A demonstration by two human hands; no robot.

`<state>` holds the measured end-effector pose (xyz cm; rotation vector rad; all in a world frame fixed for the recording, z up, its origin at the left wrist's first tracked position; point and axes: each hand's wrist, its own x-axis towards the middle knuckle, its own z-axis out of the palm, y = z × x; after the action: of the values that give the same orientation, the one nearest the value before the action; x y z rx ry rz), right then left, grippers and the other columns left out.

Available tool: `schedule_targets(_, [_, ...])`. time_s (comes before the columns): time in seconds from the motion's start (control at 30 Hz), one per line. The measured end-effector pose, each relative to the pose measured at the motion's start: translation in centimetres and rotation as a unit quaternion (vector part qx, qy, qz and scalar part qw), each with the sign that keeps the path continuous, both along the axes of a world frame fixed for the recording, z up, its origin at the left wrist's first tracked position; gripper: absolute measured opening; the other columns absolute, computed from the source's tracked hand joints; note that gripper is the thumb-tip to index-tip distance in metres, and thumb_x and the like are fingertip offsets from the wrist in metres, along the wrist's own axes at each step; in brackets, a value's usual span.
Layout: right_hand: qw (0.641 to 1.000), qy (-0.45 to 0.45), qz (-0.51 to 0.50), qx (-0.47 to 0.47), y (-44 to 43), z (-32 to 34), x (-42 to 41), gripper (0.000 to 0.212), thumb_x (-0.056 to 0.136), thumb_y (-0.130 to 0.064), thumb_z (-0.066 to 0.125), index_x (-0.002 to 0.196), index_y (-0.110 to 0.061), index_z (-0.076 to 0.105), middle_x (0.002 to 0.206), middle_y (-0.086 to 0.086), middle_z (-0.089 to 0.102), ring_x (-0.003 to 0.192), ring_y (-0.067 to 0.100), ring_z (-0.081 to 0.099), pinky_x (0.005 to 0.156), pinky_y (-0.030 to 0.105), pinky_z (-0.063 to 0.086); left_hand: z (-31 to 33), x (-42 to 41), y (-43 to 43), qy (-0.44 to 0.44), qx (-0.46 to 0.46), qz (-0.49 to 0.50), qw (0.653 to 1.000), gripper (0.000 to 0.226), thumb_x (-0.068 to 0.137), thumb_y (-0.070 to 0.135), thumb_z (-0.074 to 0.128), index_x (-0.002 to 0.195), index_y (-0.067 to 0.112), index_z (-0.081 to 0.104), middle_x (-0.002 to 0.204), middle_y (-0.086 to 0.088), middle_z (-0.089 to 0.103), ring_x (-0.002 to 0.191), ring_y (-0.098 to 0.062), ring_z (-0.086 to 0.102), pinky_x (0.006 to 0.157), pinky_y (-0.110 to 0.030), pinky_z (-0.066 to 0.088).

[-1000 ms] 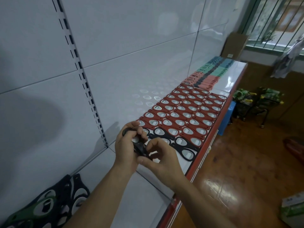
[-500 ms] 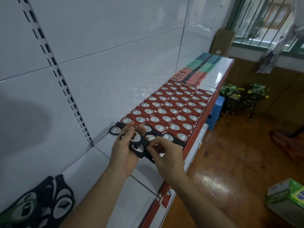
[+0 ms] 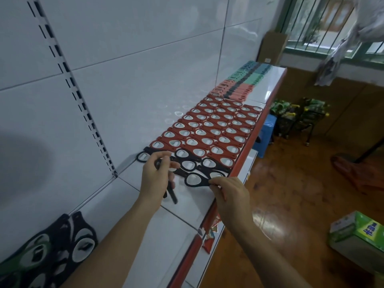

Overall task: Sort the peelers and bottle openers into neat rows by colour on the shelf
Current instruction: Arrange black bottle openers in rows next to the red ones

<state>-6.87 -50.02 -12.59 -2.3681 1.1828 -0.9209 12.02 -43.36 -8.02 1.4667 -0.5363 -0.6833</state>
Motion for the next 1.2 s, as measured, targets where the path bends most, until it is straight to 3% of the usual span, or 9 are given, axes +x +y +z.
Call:
schedule_targets(0.07, [1.0,0.011,-0.004,-0.023,0.5,-0.3,-0.4,0.015,0.093,-0.019,0.073,0.107,-0.022,0.078,0.103,-0.008,0.076,0.097,0.012,0.064,0.083,0.011,0.041,-0.4,0.7,0.0,-0.223,0.08,-0.048,0.97,0.007,0.101,0.021,0.06,0.103,0.024,0.066,0.096,0.0,0.072,0.075,-0.008,0.063,0.066,-0.022,0.051])
schedule_targets(0.13, [0.998,0.025,-0.016,-0.048,0.9,-0.4,-0.5,0.015,0.092,-0.019,0.074,0.106,-0.022,0.078,0.104,-0.008,0.075,0.098,0.013,0.064,0.085,0.021,0.046,-1.2,1.0,0.1,-0.441,0.176,-0.105,0.874,0.013,0.1,0.019,0.061,0.11,0.024,0.067,0.11,0.006,0.066,0.09,-0.009,0.064,0.076,-0.023,0.053])
schedule_targets(0.2, [0.997,0.038,-0.04,-0.051,1.2,-0.1,-0.3,0.015,0.091,-0.019,0.075,0.105,-0.022,0.079,0.105,-0.007,0.075,0.1,0.015,0.062,0.086,0.026,0.047,-2.2,0.6,0.5,-0.527,0.232,-0.138,0.806,0.029,0.1,0.017,0.058,0.127,0.024,0.062,0.127,0.007,0.055,0.097,-0.015,0.063,0.08,-0.027,0.052])
schedule_targets(0.3, [0.996,0.052,-0.069,-0.029,1.0,0.8,0.5,0.019,0.09,-0.023,0.074,0.108,-0.025,0.078,0.108,-0.009,0.072,0.105,0.015,0.057,0.087,0.029,0.047,-3.7,-0.3,1.2,-0.573,0.249,-0.119,0.772,0.045,0.098,0.015,0.059,0.141,0.025,0.054,0.138,0.004,0.044,0.103,-0.017,0.061,0.081,-0.028,0.053])
schedule_targets(0.47, [0.992,0.123,-0.021,-0.012,0.8,1.2,1.4,0.022,0.097,-0.028,0.062,0.113,-0.03,0.076,0.105,-0.011,0.068,0.102,0.014,0.05,0.086,0.036,0.046,-4.2,-0.6,1.6,-0.568,0.241,-0.082,0.782,0.052,0.096,0.019,0.062,0.146,0.026,0.052,0.144,0.003,0.042,0.113,-0.017,0.059,0.088,-0.031,0.054])
schedule_targets(0.67, [0.991,0.128,-0.033,-0.006,0.3,1.5,1.7,0.025,0.103,-0.031,0.056,0.119,-0.029,0.075,0.114,-0.009,0.068,0.107,0.014,0.05,0.089,0.031,0.043,-4.2,-0.7,1.7,-0.564,0.235,-0.082,0.787,0.051,0.097,0.02,0.062,0.147,0.026,0.053,0.146,0.002,0.043,0.118,-0.018,0.058,0.093,-0.033,0.052])
schedule_targets(0.9, [0.99,0.138,-0.021,-0.002,-0.9,1.7,1.8,0.023,0.101,-0.027,0.059,0.115,-0.028,0.076,0.105,-0.008,0.07,0.096,0.013,0.054,0.083,0.031,0.051,-4.5,-0.3,1.5,-0.576,0.228,-0.09,0.78,0.053,0.097,0.019,0.06,0.149,0.026,0.049,0.154,0.006,0.041,0.122,-0.017,0.055,0.096,-0.034,0.052])
schedule_targets(1.13, [0.988,0.151,-0.025,-0.021,-1.1,1.3,1.7,0.022,0.101,-0.028,0.058,0.106,-0.026,0.079,0.099,-0.009,0.072,0.091,0.012,0.055,0.081,0.028,0.051,-4.5,-0.3,1.5,-0.579,0.217,-0.096,0.78,0.054,0.097,0.018,0.058,0.15,0.027,0.048,0.154,0.007,0.04,0.121,-0.016,0.055,0.096,-0.033,0.051])
schedule_targets(1.2, [0.989,0.146,-0.018,-0.028,-1.1,1.4,1.7,0.02,0.1,-0.029,0.06,0.107,-0.027,0.078,0.101,-0.01,0.072,0.094,0.012,0.054,0.086,0.03,0.047,-4.4,-0.2,1.6,-0.565,0.203,-0.09,0.794,0.052,0.095,0.016,0.064,0.145,0.026,0.054,0.146,0.005,0.043,0.112,-0.016,0.06,0.091,-0.031,0.055])
